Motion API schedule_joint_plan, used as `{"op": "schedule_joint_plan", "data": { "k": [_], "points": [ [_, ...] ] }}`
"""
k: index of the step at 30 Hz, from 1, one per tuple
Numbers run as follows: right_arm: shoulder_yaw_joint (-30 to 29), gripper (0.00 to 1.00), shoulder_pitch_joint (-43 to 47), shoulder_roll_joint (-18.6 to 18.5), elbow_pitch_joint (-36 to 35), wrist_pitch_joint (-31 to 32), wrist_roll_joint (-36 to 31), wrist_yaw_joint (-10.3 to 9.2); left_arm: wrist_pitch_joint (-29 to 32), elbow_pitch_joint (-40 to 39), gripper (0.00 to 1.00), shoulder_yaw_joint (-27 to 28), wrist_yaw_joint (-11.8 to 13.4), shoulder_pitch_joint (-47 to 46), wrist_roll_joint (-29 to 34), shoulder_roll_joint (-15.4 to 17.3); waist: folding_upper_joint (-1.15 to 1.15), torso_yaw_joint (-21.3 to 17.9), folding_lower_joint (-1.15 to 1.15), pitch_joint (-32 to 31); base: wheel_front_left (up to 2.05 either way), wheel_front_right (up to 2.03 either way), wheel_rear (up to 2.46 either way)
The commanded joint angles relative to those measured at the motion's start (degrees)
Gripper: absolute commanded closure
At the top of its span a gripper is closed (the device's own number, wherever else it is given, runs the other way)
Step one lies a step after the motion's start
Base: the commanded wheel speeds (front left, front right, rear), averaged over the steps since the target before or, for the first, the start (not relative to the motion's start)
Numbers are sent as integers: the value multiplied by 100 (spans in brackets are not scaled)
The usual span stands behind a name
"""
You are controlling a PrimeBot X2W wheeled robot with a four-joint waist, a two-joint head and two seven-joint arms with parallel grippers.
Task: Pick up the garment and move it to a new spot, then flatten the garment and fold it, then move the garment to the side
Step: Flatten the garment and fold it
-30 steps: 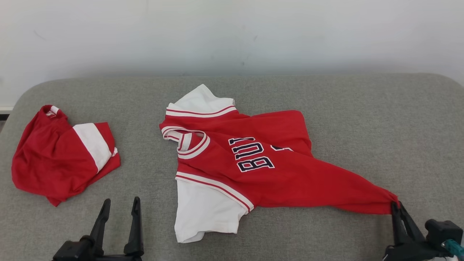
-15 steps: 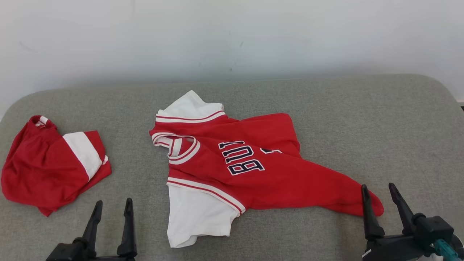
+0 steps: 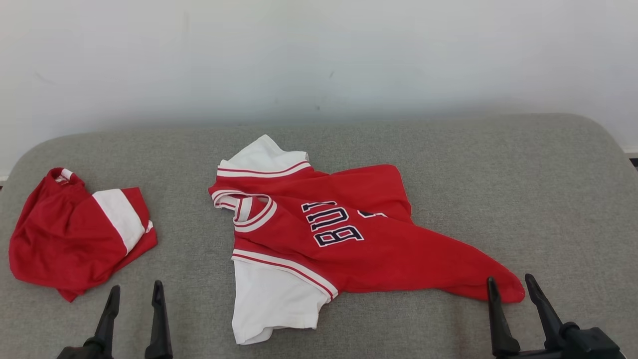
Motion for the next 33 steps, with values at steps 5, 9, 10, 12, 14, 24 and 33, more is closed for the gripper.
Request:
{"op": "schedule_joint_plan", "data": {
  "k": [5, 9, 10, 12, 14, 24, 33],
  "points": [
    [29, 0, 147, 69, -74, -2, -63, -15, -5, -34, 0, 35, 17, 106, 128, -2, 0, 18, 0, -26, 0, 0, 0],
    [59, 0, 142, 89, -54, -1, -74, -15, -5, -19, 0, 58, -8, 120, 134, -2, 0, -1, 0, -28, 0, 0, 0],
    [66, 0, 121, 94, -41, -2, -73, -15, -5, -1, 0, 42, -23, 121, 100, -3, 0, -9, 0, -28, 0, 0, 0],
    [74, 0, 73, 100, -10, -2, -53, -15, -5, 62, 0, -58, -60, 123, 12, -3, 0, -24, 0, -26, 0, 0, 0],
    [40, 0, 29, 86, 45, -2, -25, -15, -5, 161, 0, -233, -110, 111, -44, -5, 0, -38, 0, -10, 0, 0, 0],
    [-158, 0, -545, -243, 897, 56, -46, -15, -5, 1141, 0, -1046, -271, -302, -153, 0, 0, -204, 0, 284, 0, 0, 0],
    [-137, 0, -1259, -416, 2138, 9, 89, -15, -5, 2005, 0, -1241, -336, -751, -317, 4, 0, -351, 0, 665, 0, 0, 0]
  ]
}}
